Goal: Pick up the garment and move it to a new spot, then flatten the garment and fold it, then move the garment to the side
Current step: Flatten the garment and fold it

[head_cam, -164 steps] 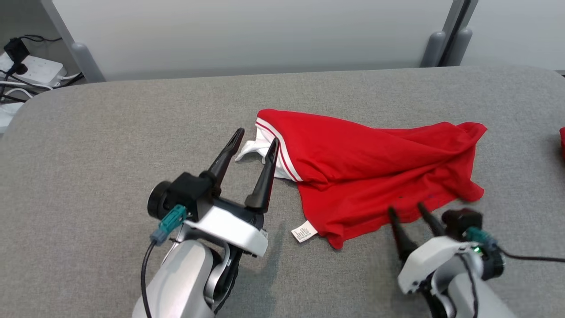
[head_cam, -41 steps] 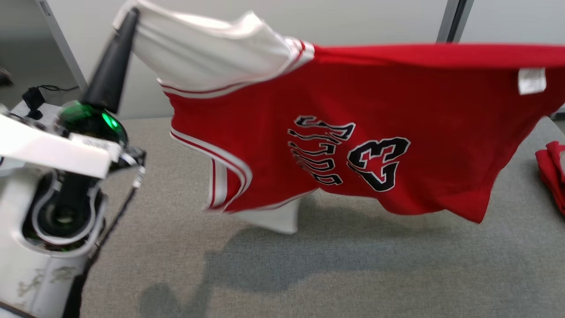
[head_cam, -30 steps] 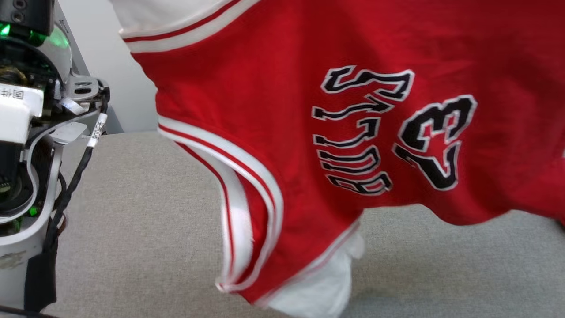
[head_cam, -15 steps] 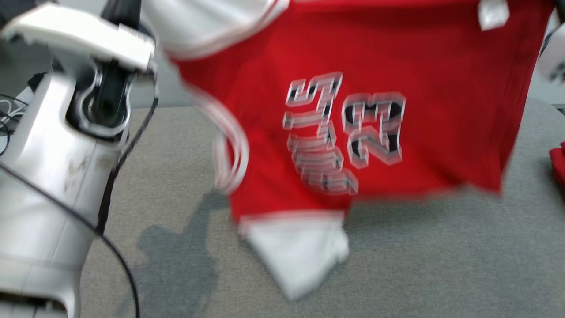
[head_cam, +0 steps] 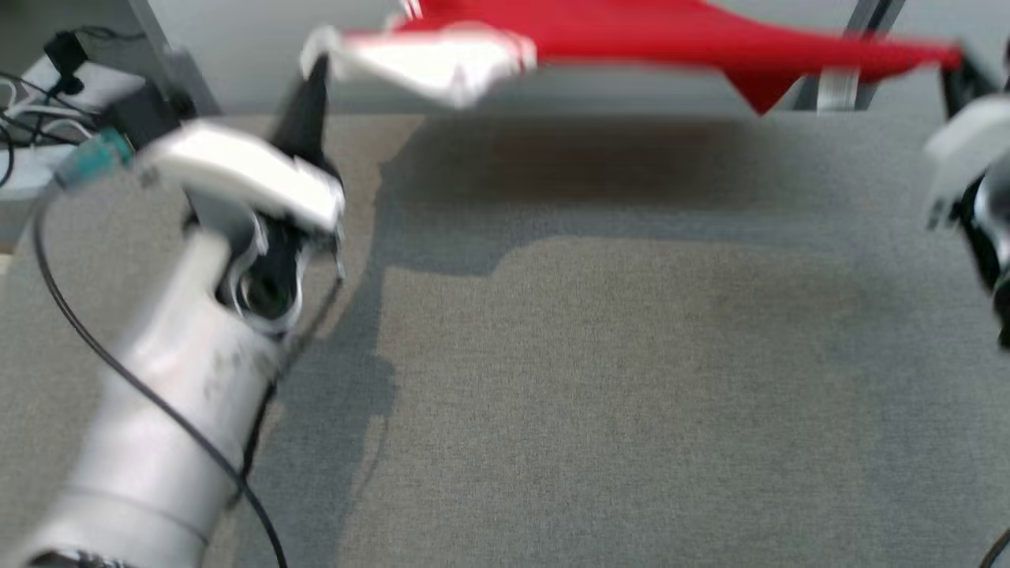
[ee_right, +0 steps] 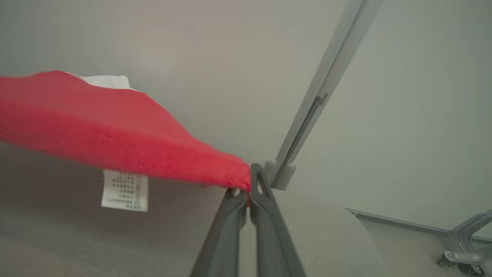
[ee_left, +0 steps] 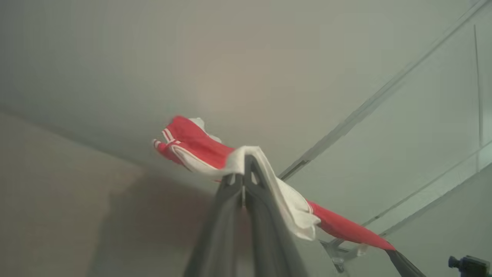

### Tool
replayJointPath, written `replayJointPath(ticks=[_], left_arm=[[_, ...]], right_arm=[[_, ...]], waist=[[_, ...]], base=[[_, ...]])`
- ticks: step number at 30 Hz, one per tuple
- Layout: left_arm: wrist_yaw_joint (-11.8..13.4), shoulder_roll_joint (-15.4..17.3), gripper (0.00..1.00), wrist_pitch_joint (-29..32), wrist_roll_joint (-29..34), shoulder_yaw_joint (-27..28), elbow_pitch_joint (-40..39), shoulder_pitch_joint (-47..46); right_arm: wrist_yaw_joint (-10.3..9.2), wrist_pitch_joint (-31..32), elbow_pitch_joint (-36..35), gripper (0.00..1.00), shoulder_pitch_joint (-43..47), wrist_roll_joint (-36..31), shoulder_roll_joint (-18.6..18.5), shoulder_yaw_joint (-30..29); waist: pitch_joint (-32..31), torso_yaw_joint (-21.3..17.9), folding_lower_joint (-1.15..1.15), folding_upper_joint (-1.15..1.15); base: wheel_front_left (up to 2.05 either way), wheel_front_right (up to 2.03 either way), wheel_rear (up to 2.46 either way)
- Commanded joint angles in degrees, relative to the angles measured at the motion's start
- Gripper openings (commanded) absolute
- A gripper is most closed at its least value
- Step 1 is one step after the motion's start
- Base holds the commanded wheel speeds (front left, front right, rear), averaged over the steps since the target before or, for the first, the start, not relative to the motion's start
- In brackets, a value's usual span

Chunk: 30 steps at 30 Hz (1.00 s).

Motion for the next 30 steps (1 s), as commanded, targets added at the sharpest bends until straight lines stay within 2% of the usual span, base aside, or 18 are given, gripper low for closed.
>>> replayJointPath(ticks=[1,8,14,19,21,22,30], left_arm=[[-0.4,1.9,0.0,-0.1,-1.4,0.3,0.0,2.8],[-0.4,1.2,0.0,-0.4,-3.7,-3.8,0.9,13.9],[-0.4,5.4,0.0,-1.4,-2.3,-8.6,-5.6,23.3],[0.2,9.0,0.0,-3.7,-0.8,-9.8,-11.2,30.4],[1.7,10.2,0.0,-4.2,-0.7,-9.8,-15.0,33.4],[3.6,11.5,0.0,-4.3,-0.7,-9.9,-19.3,36.4],[12.5,17.8,0.0,-2.9,-1.5,-9.9,-38.4,47.2]], right_arm=[[0.14,-1.4,1.1,0.0,4.3,1.9,0.5,1.1],[0.14,-1.5,2.4,0.0,14.8,8.6,1.3,4.4],[0.14,-2.7,-1.5,0.0,22.1,15.0,-1.7,7.2],[0.14,-3.1,-6.1,0.0,28.3,20.3,-4.4,8.7],[0.14,-2.4,-8.2,0.0,31.1,22.7,-5.3,9.5],[0.14,-1.7,-10.5,0.0,33.8,24.7,-6.7,10.1],[0.14,3.0,-20.4,0.0,43.2,31.2,-11.7,11.6]], waist=[[3.1,0.1,0.0,0.0],[5.3,-0.2,0.0,0.0],[4.2,-0.4,0.0,0.0],[2.3,-0.1,0.0,0.0],[1.7,0.1,0.0,0.0],[1.2,0.4,0.0,0.0],[0.1,1.0,0.0,0.0]], base=[[0.0,0.0,0.0],[0.0,0.0,0.0],[0.0,0.0,0.0],[0.0,0.0,0.0],[0.0,0.0,0.0],[0.0,0.0,0.0],[0.0,0.0,0.0]])
